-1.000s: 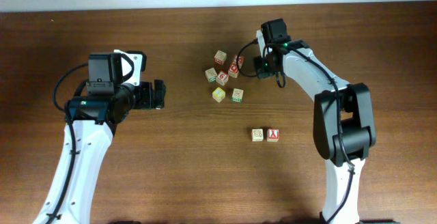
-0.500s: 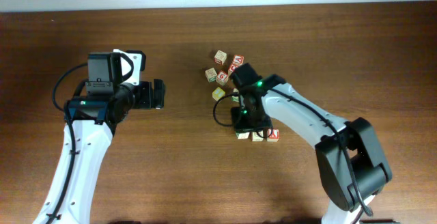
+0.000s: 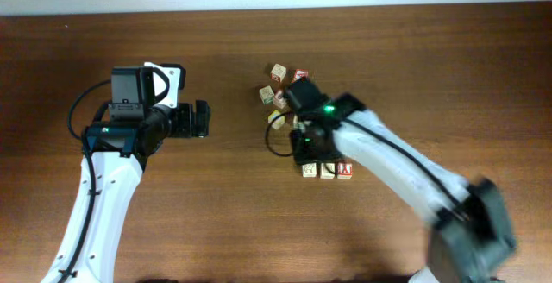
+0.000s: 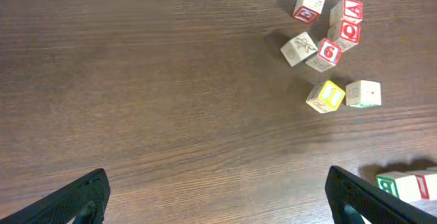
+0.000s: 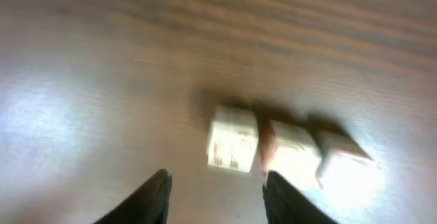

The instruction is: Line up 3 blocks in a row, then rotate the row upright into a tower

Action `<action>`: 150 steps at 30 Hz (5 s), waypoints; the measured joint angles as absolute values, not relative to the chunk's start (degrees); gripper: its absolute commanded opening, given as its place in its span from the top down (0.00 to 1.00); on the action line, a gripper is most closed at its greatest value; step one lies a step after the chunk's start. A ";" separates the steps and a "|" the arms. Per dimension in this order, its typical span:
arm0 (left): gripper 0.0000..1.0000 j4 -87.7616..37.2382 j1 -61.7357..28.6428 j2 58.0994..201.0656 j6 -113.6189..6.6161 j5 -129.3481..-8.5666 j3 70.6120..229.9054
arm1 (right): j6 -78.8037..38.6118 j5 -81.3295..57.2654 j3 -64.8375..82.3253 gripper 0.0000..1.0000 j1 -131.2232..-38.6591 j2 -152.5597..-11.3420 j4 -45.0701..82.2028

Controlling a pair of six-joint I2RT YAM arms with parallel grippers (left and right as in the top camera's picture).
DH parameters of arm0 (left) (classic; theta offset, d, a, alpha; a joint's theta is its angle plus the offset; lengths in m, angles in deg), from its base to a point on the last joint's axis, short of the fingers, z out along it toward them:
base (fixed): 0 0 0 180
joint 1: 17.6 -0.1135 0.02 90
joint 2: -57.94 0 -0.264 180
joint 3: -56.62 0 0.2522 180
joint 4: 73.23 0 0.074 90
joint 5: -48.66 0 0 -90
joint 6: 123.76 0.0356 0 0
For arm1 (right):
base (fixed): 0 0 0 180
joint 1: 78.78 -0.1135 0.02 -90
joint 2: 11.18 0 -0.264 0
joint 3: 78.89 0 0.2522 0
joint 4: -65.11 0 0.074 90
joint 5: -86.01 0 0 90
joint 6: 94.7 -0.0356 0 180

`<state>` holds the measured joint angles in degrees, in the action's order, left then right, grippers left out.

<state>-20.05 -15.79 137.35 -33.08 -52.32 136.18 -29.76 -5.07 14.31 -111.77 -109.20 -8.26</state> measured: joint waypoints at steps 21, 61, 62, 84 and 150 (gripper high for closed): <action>1.00 -16.42 1.74 150.64 -48.20 -53.59 136.49 | -21.06 -23.67 -9.76 0.96 -93.56 -111.34 13.16; 1.00 -56.46 10.00 157.18 -71.37 -70.49 114.50 | -7.94 -39.45 -8.86 0.96 -83.09 -111.71 13.51; 1.00 -56.46 10.00 157.18 -71.37 -70.49 114.50 | -7.94 -39.43 -9.67 0.96 -83.09 -111.73 13.29; 1.00 -56.29 9.91 157.20 -71.37 -70.44 114.52 | -16.10 -41.51 -14.15 0.96 -86.90 -115.29 21.77; 0.01 -18.30 -5.67 122.97 -50.63 -47.67 134.57 | -13.98 -9.81 32.27 0.01 -98.74 -60.37 -34.82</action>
